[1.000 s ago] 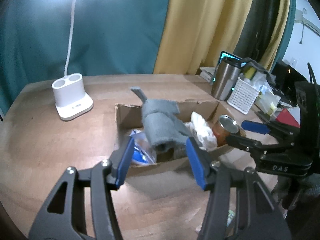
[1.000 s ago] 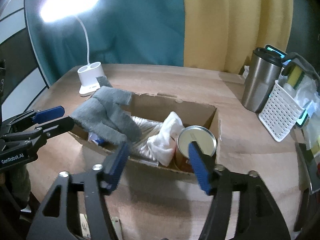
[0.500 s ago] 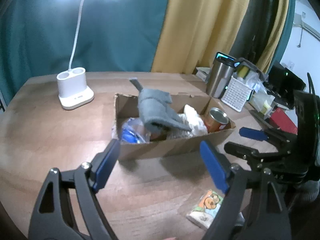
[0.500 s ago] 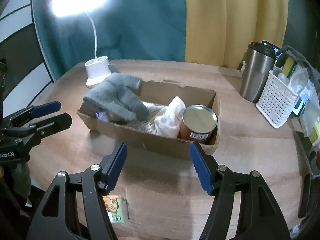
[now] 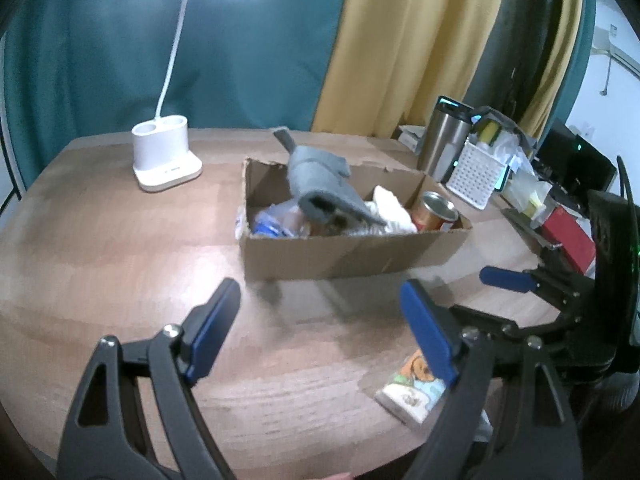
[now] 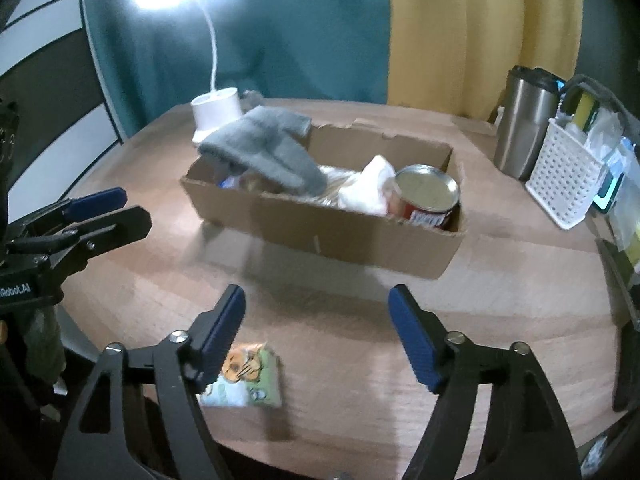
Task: Organize objects
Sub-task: 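Open both tools and withdraw them from the box, then grasp the cartoon-printed tissue pack with the right tool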
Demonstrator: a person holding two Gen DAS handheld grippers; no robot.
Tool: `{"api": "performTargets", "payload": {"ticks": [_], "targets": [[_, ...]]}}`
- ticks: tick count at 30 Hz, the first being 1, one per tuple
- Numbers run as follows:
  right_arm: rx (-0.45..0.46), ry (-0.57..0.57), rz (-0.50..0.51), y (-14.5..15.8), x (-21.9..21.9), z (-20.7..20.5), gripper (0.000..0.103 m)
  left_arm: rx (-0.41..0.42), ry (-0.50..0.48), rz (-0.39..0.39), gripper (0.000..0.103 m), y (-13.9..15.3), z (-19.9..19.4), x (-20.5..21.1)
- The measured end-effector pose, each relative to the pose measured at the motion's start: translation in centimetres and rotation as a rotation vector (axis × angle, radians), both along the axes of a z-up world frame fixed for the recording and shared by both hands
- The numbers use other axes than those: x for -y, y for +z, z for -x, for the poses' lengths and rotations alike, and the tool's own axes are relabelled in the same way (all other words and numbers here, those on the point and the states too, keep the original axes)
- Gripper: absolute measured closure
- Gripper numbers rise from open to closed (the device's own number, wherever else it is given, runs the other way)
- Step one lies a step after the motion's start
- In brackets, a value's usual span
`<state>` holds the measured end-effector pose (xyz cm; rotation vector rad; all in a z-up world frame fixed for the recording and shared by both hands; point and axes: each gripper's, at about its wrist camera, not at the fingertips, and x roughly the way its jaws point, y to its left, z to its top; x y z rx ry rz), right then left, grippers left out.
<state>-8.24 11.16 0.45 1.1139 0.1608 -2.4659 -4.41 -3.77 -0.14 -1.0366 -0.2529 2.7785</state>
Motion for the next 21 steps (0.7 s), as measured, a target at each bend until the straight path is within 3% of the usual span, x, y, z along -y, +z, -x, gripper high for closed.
{"api": "performTargets", "payload": {"ticks": [21], "targets": [[0.101,0.134,-0.045,-3.5,4.7,-2.6,0.025,0.071,0.072,-0.008,0.019,-3.3,-2.8,3.5]]}}
